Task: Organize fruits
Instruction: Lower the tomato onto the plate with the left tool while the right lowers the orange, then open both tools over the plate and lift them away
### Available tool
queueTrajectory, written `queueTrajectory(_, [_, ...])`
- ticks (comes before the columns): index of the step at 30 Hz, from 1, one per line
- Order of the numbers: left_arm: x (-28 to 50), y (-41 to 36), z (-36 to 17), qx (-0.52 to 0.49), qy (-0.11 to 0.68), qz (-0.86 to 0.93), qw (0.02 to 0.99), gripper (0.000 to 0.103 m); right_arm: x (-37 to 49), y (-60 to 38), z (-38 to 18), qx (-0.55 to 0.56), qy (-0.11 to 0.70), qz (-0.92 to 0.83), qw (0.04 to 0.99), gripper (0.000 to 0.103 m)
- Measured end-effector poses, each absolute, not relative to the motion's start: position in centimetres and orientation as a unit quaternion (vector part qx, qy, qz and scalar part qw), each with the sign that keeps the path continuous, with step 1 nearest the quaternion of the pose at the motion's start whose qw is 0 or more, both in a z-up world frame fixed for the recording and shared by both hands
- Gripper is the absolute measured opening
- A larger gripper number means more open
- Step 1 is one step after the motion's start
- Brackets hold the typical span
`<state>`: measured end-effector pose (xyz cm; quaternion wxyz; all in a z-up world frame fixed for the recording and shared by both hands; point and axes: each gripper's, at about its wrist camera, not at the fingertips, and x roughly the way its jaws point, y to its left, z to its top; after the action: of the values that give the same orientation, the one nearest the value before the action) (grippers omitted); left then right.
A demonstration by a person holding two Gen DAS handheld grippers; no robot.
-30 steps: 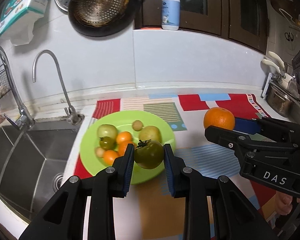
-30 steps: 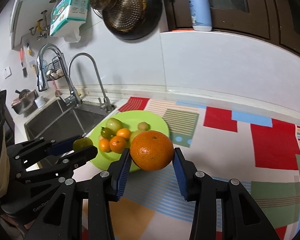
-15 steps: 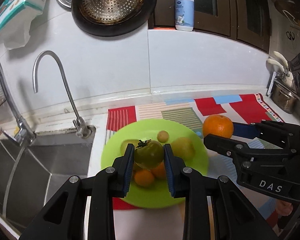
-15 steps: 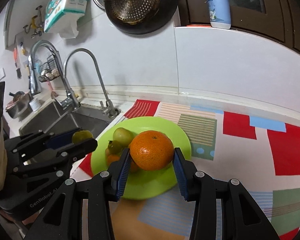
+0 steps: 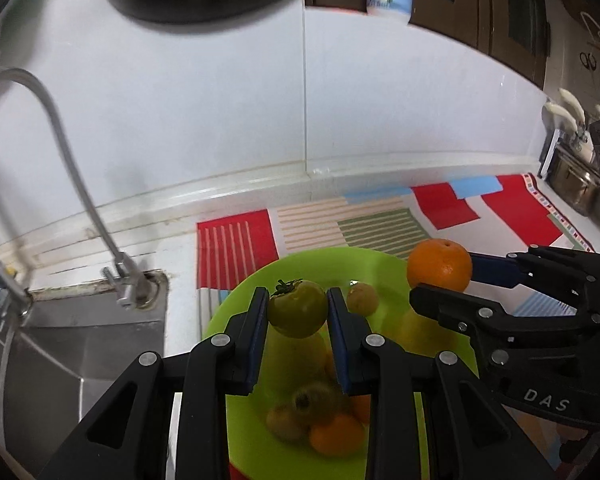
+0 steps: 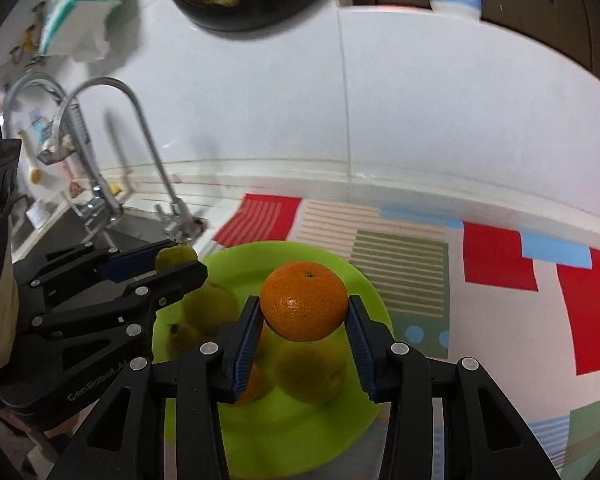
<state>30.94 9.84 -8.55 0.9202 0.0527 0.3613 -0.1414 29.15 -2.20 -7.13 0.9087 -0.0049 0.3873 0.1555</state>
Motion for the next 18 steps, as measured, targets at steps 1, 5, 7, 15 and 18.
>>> queueTrajectory(1, [31.4,9.8,-8.9,0.053,0.366,-0.144,0.918,0.029,29.5,-2.3,-7.5,-0.002,0.392,0.152,0.907,0.043])
queueTrajectory(5, [33.0,9.4,-10.2,0.054,0.381,-0.151,0.91,0.029,30.7,-2.6,-8.8,0.002,0.409,0.135,0.902,0.043])
queueTrajectory(7, [33.5,9.3,-10.6,0.052,0.389,-0.152,0.907,0.029,31.1,-2.7,-9.1,0.005,0.413,0.132,0.901,0.043])
queueTrajectory(15, [33.2,9.1,-10.6,0.053,0.393,-0.158,0.904,0.041,31.1,-2.9,-9.3,0.012,0.41,0.124,0.903,0.051])
queueTrajectory(18, [32.7,9.4,-10.2,0.048,0.393,-0.153,0.905,0.041,30.8,-3.0,-9.0,0.011,0.407,0.118,0.906,0.052])
